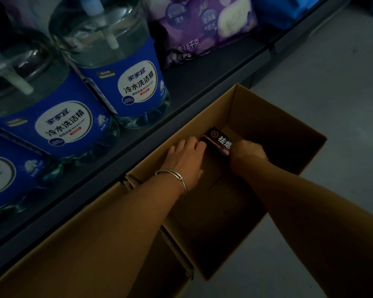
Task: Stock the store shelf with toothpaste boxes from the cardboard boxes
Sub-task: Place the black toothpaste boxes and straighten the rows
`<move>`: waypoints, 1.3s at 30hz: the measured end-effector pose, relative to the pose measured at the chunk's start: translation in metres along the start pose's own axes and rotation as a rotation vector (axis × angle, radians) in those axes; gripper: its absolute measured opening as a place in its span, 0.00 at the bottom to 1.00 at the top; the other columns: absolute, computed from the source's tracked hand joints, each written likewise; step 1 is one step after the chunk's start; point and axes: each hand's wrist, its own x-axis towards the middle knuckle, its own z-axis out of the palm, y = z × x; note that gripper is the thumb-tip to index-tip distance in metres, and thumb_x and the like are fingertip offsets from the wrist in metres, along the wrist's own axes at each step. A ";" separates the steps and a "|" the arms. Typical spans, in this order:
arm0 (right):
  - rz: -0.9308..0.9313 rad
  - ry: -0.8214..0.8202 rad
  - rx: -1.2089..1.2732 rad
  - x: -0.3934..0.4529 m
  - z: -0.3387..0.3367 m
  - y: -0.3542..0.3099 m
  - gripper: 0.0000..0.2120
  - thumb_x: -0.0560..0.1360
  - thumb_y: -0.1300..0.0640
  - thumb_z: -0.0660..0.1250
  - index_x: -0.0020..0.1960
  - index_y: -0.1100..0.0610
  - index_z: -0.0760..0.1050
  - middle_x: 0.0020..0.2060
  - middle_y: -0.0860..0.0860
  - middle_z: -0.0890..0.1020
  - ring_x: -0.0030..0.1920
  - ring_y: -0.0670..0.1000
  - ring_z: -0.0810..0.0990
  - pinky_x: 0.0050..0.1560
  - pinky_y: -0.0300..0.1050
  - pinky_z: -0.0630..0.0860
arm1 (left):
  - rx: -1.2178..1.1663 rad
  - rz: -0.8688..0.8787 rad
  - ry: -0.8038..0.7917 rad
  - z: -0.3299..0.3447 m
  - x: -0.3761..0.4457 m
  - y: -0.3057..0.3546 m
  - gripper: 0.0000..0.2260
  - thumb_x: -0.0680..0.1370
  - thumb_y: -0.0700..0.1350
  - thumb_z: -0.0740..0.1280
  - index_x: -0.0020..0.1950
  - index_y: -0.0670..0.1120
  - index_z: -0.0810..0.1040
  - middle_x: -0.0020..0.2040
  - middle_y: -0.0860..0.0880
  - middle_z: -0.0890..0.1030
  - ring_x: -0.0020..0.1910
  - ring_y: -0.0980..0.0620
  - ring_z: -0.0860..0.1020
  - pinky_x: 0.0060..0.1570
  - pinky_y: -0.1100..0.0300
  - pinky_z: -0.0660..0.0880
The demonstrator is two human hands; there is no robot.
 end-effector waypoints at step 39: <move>-0.553 0.569 -0.327 -0.314 -0.163 -0.068 0.26 0.73 0.54 0.68 0.67 0.59 0.64 0.62 0.57 0.71 0.63 0.59 0.68 0.60 0.61 0.69 | 0.152 -0.233 0.350 -0.241 -0.232 -0.026 0.24 0.74 0.50 0.68 0.68 0.49 0.64 0.62 0.48 0.67 0.61 0.47 0.66 0.58 0.54 0.64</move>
